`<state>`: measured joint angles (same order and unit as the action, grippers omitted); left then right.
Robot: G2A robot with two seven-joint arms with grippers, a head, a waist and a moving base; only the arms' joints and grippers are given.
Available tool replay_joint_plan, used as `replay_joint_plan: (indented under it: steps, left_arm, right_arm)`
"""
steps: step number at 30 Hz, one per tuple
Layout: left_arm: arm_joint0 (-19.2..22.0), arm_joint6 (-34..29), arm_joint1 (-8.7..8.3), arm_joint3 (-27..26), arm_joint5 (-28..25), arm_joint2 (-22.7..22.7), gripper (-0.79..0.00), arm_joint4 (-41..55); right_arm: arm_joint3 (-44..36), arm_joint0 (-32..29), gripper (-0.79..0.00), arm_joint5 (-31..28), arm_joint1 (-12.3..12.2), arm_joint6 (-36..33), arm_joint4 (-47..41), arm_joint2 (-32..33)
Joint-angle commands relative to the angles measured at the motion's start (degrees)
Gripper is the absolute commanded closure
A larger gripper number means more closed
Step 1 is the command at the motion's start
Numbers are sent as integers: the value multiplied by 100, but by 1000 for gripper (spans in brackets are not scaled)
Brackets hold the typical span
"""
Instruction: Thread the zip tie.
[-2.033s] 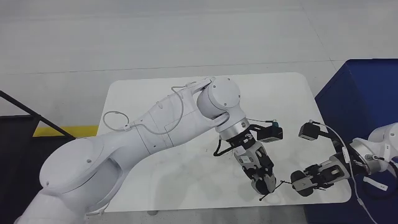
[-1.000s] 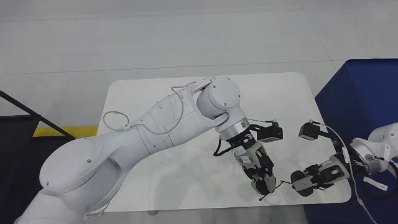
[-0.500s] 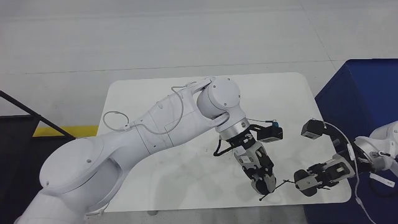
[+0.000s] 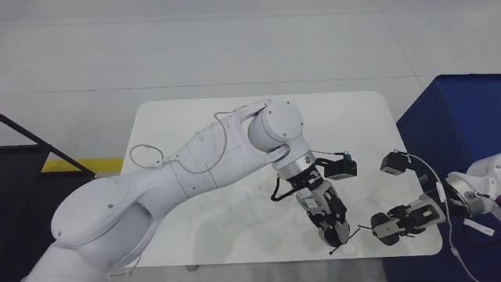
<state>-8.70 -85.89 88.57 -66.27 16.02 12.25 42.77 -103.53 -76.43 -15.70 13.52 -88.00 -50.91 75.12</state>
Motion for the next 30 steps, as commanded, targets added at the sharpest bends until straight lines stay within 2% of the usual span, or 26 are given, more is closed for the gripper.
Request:
replay_joint_plan:
  steps: [1, 12, 30]
  left_arm:
    - [-26, 11, 6, -12, 72, 31, 0, -64]
    - [-184, -211, 4, -5, 26, 245, 0, -178]
    - [-186, -211, 65, 5, 26, 219, 0, -229]
  right_arm:
    - [-8, -12, 0, -21, -13, 0, 4, -4]
    - [4, -34, 0, -58, -91, 0, -53, -13]
    - [-17, -27, 0, -58, -124, 0, -61, -13]
